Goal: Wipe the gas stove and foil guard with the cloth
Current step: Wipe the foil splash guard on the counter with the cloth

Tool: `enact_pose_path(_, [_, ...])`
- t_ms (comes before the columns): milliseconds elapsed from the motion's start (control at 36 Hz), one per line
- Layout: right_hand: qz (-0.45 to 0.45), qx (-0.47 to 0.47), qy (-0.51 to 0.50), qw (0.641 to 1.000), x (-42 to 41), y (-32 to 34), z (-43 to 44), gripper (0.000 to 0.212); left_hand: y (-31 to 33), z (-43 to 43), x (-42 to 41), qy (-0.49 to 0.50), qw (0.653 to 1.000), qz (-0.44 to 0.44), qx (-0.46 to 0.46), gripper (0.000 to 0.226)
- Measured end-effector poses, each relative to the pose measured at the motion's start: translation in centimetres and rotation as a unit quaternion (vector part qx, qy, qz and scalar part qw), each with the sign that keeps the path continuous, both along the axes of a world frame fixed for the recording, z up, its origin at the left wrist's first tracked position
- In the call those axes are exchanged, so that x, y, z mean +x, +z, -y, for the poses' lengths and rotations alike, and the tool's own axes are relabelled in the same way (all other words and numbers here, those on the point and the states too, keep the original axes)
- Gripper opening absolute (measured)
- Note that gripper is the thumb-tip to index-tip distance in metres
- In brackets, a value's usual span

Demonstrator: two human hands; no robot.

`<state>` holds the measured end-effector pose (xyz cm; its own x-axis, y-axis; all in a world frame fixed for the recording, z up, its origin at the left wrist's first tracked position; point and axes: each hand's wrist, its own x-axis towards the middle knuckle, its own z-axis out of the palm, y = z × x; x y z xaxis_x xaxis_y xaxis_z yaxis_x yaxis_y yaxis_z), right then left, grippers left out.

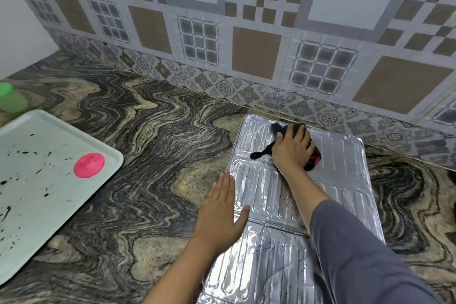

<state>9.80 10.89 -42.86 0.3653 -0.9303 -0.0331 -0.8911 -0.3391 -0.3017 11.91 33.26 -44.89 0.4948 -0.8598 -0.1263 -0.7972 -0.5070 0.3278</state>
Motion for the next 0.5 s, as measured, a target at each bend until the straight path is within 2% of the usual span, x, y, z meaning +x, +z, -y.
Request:
enact_pose_path(167, [0.015, -0.028, 0.149, 0.988, 3.0, -0.4, -1.1, 0.049, -0.1, 0.1, 0.0, 0.005, 1.000, 0.000, -0.021, 0.082])
enact_pose_path(306, [0.016, -0.048, 0.305, 0.951, 3.1, -0.7, -2.8, 0.046, -0.1, 0.1, -0.1, 0.009, 1.000, 0.004, -0.027, 0.076])
enact_pose_path(500, [0.001, -0.047, 0.411, 0.910, 0.4, -0.8, -3.8, 0.050, 0.3, 0.0, 0.0, 0.016, 0.999, -0.021, -0.029, 0.075])
